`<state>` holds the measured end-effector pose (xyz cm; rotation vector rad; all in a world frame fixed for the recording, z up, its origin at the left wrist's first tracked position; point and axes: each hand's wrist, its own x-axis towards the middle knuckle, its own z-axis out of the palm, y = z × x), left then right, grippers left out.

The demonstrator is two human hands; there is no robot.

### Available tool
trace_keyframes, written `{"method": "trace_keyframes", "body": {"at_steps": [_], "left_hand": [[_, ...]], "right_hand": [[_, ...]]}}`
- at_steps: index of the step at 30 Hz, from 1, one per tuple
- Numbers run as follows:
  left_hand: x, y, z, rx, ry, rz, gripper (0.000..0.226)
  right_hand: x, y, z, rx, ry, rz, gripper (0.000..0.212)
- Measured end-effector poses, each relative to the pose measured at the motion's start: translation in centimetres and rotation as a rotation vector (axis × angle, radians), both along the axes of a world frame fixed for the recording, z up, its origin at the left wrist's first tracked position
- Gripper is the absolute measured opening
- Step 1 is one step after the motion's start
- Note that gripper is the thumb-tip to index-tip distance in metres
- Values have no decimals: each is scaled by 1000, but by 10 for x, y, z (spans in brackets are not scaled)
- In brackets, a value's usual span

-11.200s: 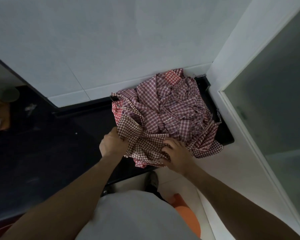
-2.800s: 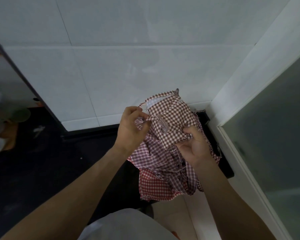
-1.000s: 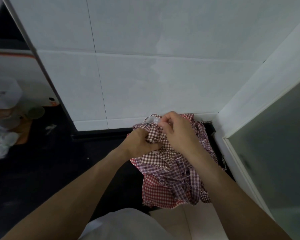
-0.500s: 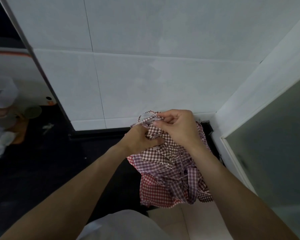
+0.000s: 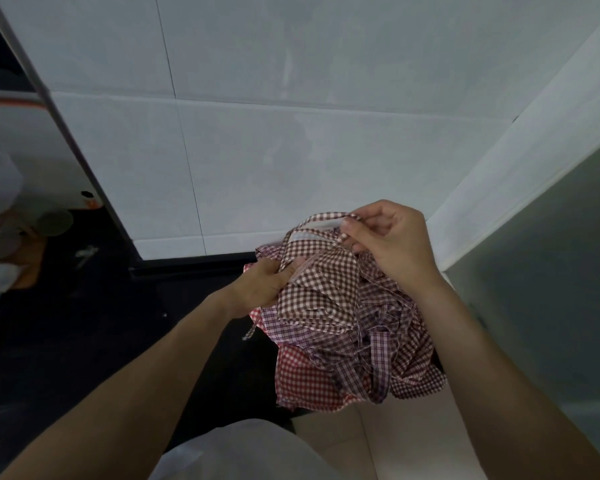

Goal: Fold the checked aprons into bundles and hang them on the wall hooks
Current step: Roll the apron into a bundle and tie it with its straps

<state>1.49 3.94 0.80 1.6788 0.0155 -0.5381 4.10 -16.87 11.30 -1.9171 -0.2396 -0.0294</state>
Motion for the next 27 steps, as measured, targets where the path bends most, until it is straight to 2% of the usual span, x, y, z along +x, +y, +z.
{"method": "trace_keyframes", "body": {"at_steps": [6,10,16,20,23,25,27], "left_hand": [[1,-6,5,87,-62,-30,110],[2,-12,14,93,-128,-69,114],[-1,-14,19,-46,-94,-59,112],[-4,-16,25,-3,-127,-81,92],[-4,-14,23,-29,-61,-45,79],[-2,-13,18,-39,-42,25,83],[-2,-12,14,-49,-30,123,97]], "right_hand": [[1,10,-1,31,52,74,9],[3,25,-4,40,80,102,12],[10,38,-12,-44,48,117,10],[9,46,-16,-104,35,200,13],[9,46,-16,-154,79,256,15],[9,44,-17,-212,101,312,25],[7,43,-21,-279,86,323,45]]}}
